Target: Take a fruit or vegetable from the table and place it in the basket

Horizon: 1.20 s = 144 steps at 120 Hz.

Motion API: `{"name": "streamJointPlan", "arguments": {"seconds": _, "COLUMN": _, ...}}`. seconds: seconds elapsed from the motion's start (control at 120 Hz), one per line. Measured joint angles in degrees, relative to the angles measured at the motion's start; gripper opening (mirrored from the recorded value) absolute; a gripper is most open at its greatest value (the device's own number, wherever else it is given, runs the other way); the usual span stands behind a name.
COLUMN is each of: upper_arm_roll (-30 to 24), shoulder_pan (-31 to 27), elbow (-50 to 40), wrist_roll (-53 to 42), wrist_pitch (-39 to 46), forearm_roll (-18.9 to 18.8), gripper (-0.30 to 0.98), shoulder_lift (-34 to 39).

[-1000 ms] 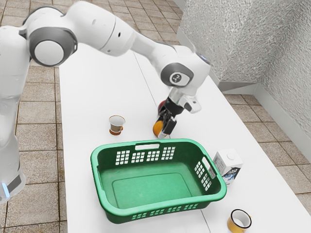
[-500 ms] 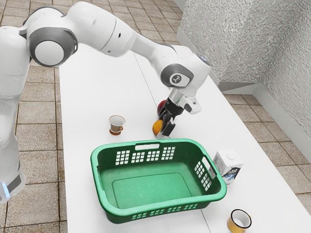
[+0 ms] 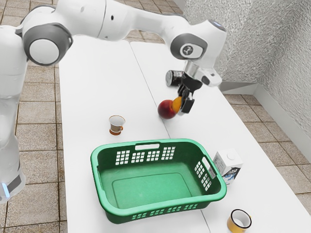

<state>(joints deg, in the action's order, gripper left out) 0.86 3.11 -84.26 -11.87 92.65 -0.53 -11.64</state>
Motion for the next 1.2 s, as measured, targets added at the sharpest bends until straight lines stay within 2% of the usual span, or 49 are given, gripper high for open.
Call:
{"name": "streamJointPlan", "arguments": {"seconds": 0.15, "upper_arm_roll": -2.45, "shoulder_pan": -0.53, "elbow": 9.20, "wrist_roll": 0.33, "wrist_pitch": -6.72, "forearm_roll": -1.55, "gripper": 0.29, "shoulder_lift": 0.81}}
{"name": "streamJointPlan", "arguments": {"seconds": 0.392, "upper_arm_roll": -24.06, "shoulder_pan": -0.34, "elbow": 10.18, "wrist_roll": 3.62, "wrist_pitch": -12.65, "forearm_roll": -5.05, "gripper": 0.28, "shoulder_lift": 0.87}}
{"name": "streamJointPlan", "arguments": {"seconds": 0.542, "upper_arm_roll": -32.17, "shoulder_pan": -0.24, "elbow": 9.27, "wrist_roll": 6.74, "wrist_pitch": -13.82, "forearm_roll": -6.06, "gripper": 0.28, "shoulder_lift": 0.79}}
{"name": "streamJointPlan", "arguments": {"seconds": 0.7, "upper_arm_roll": -33.16, "shoulder_pan": -0.52, "elbow": 1.31, "wrist_roll": 9.53, "wrist_pitch": -11.24, "forearm_roll": -6.28, "gripper": 0.28, "shoulder_lift": 0.58}}
{"name": "streamJointPlan", "arguments": {"seconds": 0.833, "upper_arm_roll": -31.10, "shoulder_pan": -1.41, "elbow": -5.58, "wrist_roll": 11.31, "wrist_pitch": -6.70, "forearm_roll": -6.02, "gripper": 0.28, "shoulder_lift": 0.53}}
{"name": "streamJointPlan", "arguments": {"seconds": 0.967, "upper_arm_roll": -30.32, "shoulder_pan": -1.53, "elbow": -8.05, "wrist_roll": 12.75, "wrist_pitch": -1.77, "forearm_roll": -5.97, "gripper": 0.28, "shoulder_lift": 0.11}}
{"name": "streamJointPlan", "arguments": {"seconds": 1.058, "upper_arm_roll": -30.23, "shoulder_pan": -1.46, "elbow": -8.27, "wrist_roll": 13.61, "wrist_pitch": 0.23, "forearm_roll": -5.81, "gripper": 0.48, "shoulder_lift": 0.02}}
{"name": "streamJointPlan", "arguments": {"seconds": 1.2, "upper_arm_roll": -30.21, "shoulder_pan": -1.47, "elbow": -8.31, "wrist_roll": 14.71, "wrist_pitch": 1.75, "forearm_roll": -5.52, "gripper": 0.61, "shoulder_lift": 0.07}}
